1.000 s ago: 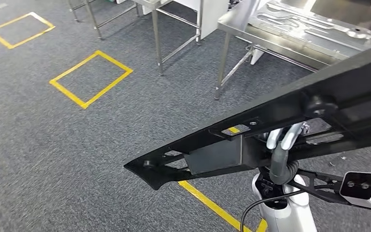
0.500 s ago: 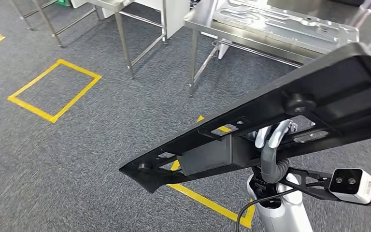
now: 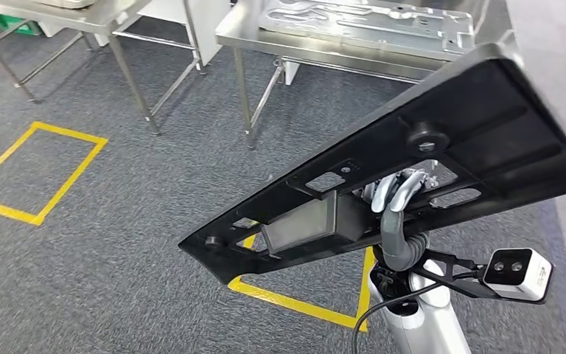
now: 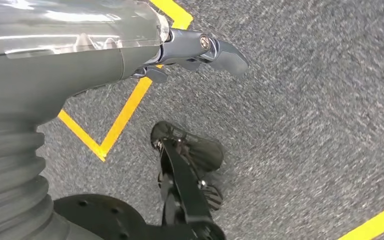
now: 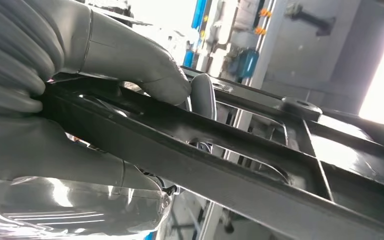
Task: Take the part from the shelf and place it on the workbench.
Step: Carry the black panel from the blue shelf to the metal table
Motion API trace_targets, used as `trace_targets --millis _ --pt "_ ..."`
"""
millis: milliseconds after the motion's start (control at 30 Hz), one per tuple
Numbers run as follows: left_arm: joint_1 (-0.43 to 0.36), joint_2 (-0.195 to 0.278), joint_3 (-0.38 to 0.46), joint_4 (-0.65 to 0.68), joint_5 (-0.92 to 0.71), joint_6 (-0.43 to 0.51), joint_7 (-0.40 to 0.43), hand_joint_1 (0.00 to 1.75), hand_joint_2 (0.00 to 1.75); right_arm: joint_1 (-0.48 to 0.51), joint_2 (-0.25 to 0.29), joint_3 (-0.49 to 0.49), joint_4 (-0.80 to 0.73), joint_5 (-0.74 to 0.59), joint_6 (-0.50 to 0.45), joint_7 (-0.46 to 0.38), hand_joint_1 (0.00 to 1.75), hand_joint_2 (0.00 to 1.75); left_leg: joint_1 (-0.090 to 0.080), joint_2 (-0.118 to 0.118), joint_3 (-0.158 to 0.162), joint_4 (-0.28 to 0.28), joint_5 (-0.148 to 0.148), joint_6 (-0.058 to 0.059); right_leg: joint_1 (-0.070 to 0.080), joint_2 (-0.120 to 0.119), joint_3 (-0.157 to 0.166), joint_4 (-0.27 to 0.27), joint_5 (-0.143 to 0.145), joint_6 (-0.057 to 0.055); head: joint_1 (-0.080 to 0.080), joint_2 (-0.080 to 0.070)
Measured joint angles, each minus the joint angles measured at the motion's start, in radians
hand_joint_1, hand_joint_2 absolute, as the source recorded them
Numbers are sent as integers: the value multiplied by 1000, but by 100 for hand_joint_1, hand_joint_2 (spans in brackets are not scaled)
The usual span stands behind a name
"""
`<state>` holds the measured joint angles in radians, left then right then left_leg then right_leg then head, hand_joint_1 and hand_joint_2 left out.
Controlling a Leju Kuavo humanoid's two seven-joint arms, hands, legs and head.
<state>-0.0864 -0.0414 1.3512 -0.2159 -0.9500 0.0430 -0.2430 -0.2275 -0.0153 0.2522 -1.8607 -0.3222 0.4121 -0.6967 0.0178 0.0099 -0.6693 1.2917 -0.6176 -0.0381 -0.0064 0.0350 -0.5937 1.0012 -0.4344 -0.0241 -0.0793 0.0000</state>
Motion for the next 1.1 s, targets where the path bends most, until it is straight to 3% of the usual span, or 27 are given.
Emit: trace_targets --millis 33,67,100,167,233,300,367,433,500,533,600,667,733,800,867,933,1000,1033,1100 --pt "1 0 0 0 0 -1 0 0 175 0 0 3 1 0 -4 0 175 175 0 -1 -4 -4 19 1 0 15 1 1 0 0 0 0" --pt "0 0 0 0 0 -2 1 0 175 1 0 7 1 0 -7 0 175 175 0 -5 11 -49 55 3 0 30 2 2 -1 1 0 0" --pt "0 1 0 0 0 -2 1 0 175 1 0 10 1 1 -10 0 175 175 1 -19 38 -119 98 7 0 43 4 4 -2 3 0 0" --pt "-1 2 0 0 1 -4 2 0 175 0 0 17 1 1 -15 0 175 175 3 -63 88 -241 148 16 2 68 1 10 -5 11 0 0" --pt "-2 3 0 0 1 -6 4 0 175 1 0 22 0 0 -17 0 175 175 1 -82 103 -277 150 25 -1 89 -5 12 -4 24 0 0" --pt "-6 4 0 0 1 -9 8 0 175 2 0 24 -2 -1 -17 0 175 175 2 -62 107 -284 153 36 -3 98 -10 13 -3 37 0 0" --pt "-7 4 0 0 0 -15 11 0 175 1 0 25 -5 -3 -18 0 175 175 5 -37 112 -292 158 50 1 52 -32 57 -32 46 0 0" --pt "-4 4 0 0 0 -23 11 0 175 0 0 25 -7 -4 -19 0 175 175 3 -11 113 -295 158 57 0 -8 -91 176 -93 53 0 0" --pt "-2 5 0 0 0 -27 10 0 175 3 0 25 -7 -4 -20 0 175 175 0 15 114 -294 155 59 -5 -26 -148 284 -128 58 0 0" --pt "-3 5 0 0 0 -27 10 0 175 4 0 25 -7 -4 -20 0 175 175 -1 28 115 -294 153 58 -6 -30 -152 291 -120 59 0 0" --pt "-4 5 0 0 0 -28 10 0 175 5 0 25 -7 -5 -20 0 175 175 -1 52 122 -294 148 55 -6 -47 -99 190 -58 56 0 0" --pt "-6 5 0 0 0 -31 10 0 175 4 0 26 -8 -5 -20 0 175 175 -6 72 131 -293 140 47 2 -89 -29 57 -10 44 0 0" --pt "-6 5 0 0 0 -35 9 0 175 4 0 26 -9 -7 -19 0 175 175 -10 90 137 -293 134 36 11 -104 -6 9 -3 32 0 0" --pt "-8 5 0 0 0 -40 8 0 175 4 -1 26 -10 -10 -18 0 175 175 -10 103 142 -293 128 25 9 -79 -8 7 -1 22 0 0" --pt "-10 6 0 0 0 -43 8 0 175 3 -1 26 -12 -15 -16 0 175 175 -6 66 131 -255 98 15 2 -56 -5 1 4 12 0 0" --pt "-7 6 0 0 0 -45 8 0 175 0 -2 25 -13 -19 -15 0 175 175 -2 14 78 -135 32 8 -2 -33 -4 -2 6 5 0 0" --pt "-4 6 0 0 0 -45 8 0 175 1 -2 25 -13 -20 -15 0 175 175 -1 0 16 -10 -13 3 -1 -7 -4 -1 5 3 0 0" --pt "-3 6 0 0 0 -45 8 0 175 2 -2 25 -12 -20 -15 0 175 175 -1 -1 3 8 -6 3 0 7 -3 1 5 3 0 0" --pt "-3 7 0 0 0 -46 8 0 175 2 -2 25 -12 -20 -15 0 175 175 0 -3 27 -66 58 4 -1 29 -1 4 4 4 0 0"
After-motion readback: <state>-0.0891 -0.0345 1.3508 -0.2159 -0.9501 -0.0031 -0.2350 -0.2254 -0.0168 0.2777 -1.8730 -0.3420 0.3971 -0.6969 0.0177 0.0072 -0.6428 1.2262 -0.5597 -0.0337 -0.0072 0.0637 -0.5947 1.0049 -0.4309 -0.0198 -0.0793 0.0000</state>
